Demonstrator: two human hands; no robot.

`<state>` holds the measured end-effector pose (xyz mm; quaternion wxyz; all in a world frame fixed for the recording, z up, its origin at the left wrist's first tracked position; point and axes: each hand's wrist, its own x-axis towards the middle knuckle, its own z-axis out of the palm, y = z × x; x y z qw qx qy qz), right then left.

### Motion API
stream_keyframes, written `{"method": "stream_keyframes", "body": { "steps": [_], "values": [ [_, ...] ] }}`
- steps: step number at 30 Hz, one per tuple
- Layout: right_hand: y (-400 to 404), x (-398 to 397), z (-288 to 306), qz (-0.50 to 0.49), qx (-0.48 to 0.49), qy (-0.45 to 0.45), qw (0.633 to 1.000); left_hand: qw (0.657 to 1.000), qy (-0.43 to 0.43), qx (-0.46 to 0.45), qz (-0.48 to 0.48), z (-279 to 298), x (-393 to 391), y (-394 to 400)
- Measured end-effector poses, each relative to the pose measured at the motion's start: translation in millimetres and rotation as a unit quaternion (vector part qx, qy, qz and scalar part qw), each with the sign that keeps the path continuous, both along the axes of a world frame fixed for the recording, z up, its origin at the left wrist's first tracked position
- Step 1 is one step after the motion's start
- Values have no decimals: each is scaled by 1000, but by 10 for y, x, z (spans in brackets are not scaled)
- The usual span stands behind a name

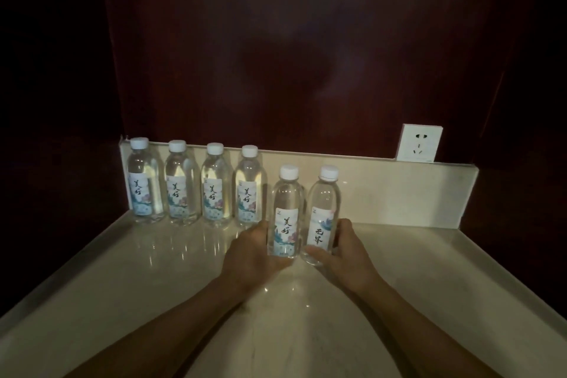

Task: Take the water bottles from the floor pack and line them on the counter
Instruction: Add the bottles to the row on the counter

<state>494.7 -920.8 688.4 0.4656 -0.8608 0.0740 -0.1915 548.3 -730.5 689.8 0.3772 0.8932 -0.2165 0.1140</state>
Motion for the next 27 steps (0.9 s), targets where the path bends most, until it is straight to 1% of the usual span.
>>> {"method": "stream_keyframes", "body": {
  "steps": [4, 6, 12, 16, 21, 24, 27],
  "values": [
    [-28, 164, 65, -24, -99, 14, 995, 998, -2, 4, 55, 22, 60, -82],
    [-32, 247, 77, -33, -121, 18, 992, 997, -2, 2, 79, 28, 107, -144],
    [-64, 459, -5, -50, -95, 10, 994, 993, -25, -15, 118, -33, 246, -330],
    [-68, 595, -9, -65, -93, 13, 993, 991, -56, -14, 118, -43, 344, -403],
    [-77, 691, -30, -84, -98, 9, 992, 992, -57, -18, 115, -52, 420, -454],
    [-91, 714, -57, -92, -98, 1, 991, 991, -53, -40, 117, -74, 452, -453],
    [-84, 725, -78, -93, -95, -2, 991, 989, -52, -30, 133, -58, 443, -449]
  ]
}}
